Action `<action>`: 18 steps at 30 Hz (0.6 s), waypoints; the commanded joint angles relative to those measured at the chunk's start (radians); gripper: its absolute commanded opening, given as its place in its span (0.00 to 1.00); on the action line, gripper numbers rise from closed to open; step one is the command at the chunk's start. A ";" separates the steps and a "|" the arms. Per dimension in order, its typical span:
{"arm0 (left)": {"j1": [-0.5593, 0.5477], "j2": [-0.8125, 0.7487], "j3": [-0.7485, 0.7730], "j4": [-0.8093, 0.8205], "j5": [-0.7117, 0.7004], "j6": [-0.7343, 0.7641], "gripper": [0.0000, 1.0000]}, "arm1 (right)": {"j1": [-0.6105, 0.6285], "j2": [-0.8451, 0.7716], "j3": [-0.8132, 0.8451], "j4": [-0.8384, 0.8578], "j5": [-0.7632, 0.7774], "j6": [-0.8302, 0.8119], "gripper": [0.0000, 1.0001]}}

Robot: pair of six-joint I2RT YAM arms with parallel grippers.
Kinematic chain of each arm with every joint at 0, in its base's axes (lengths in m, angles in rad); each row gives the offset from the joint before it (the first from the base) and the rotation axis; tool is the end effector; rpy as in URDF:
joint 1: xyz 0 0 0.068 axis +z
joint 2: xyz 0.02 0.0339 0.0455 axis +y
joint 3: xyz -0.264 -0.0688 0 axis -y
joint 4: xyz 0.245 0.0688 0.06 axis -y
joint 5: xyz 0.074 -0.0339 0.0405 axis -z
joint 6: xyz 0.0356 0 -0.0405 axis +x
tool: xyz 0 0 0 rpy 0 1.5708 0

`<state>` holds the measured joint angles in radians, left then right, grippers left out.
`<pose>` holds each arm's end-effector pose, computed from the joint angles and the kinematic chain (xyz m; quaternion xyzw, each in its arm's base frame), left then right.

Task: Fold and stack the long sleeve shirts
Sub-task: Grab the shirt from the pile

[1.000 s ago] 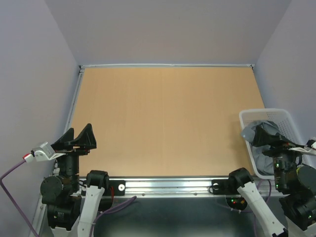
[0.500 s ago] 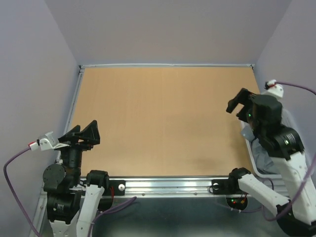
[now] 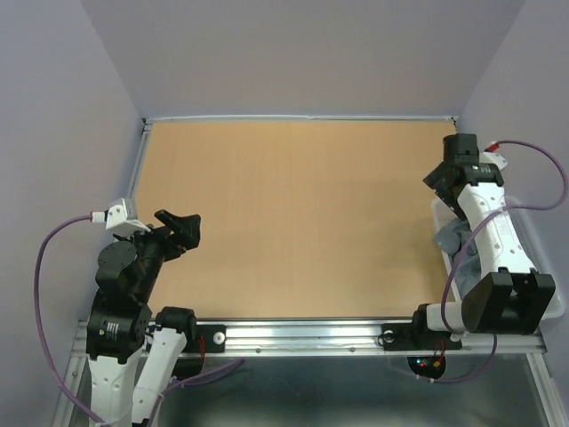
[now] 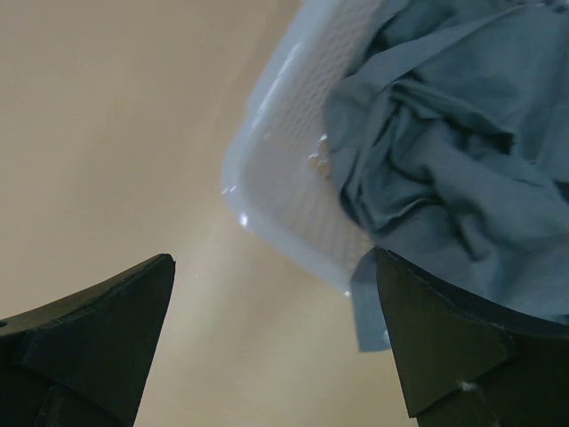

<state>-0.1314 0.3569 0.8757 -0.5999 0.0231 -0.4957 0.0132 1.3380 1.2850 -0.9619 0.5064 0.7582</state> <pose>0.0642 -0.0093 0.3704 -0.1255 0.7244 -0.2171 0.6421 0.2626 -0.0138 0.3280 0.4028 0.8421 -0.1233 0.3367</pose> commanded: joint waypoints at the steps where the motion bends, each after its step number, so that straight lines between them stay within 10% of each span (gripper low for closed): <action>1: -0.005 -0.002 0.048 -0.037 0.066 0.000 0.99 | -0.154 -0.045 -0.019 -0.003 0.079 0.131 1.00; 18: -0.057 0.013 0.071 -0.054 0.055 0.045 0.99 | -0.343 0.187 -0.298 0.117 0.075 0.385 1.00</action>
<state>-0.1806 0.3485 0.9066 -0.6815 0.0685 -0.4755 -0.3176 1.4948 1.0405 -0.9073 0.5777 1.0767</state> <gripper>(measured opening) 0.986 0.999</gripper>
